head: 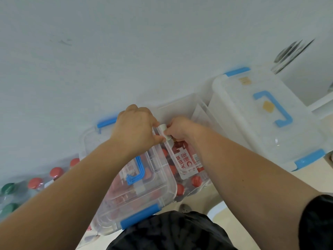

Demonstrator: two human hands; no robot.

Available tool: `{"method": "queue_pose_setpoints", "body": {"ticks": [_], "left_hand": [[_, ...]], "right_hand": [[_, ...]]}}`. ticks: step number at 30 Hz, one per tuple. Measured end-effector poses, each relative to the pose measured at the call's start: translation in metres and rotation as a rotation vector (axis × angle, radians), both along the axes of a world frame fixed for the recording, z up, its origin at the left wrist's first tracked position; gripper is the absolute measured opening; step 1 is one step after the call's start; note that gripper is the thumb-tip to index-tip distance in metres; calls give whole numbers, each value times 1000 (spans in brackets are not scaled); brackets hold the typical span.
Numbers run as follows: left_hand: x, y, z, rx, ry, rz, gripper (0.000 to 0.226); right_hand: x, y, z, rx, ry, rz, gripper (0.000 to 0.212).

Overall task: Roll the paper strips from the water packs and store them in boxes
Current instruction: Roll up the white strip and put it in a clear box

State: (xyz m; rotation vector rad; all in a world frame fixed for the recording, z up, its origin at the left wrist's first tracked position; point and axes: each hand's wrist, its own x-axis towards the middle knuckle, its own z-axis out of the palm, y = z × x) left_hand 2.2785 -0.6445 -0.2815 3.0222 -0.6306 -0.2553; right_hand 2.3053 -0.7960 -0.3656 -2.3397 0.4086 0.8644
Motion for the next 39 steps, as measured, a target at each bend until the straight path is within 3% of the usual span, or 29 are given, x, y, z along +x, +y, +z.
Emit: {"method": "queue_pose_setpoints", "body": {"ticks": [7,16,22,27,33,36,39], "left_hand": [[-1,-1,-1,3,10,-1,57],[-1,-1,0,3,14,4,57],[-4,-1,5,-11,19,12,58],[-9,-5,12,-68,9,11,56],[-19,-31,28,-256,-25,-38,41],[-30,-57,35,-392,2,-96,37],[-43,-91,39,-415,30,-221,45]], "right_hand": [[0,1,6,-99,-57,29,16],[-2,-1,6,-83,-78,72,32],[-6,-8,22,-47,-108,-15,16],[-21,-12,48,10,-278,-76,15],[-64,-40,112,121,-678,-229,18],[-93,-85,129,-62,-796,-299,18],[-121,-146,121,-317,-751,-373,36]]}}
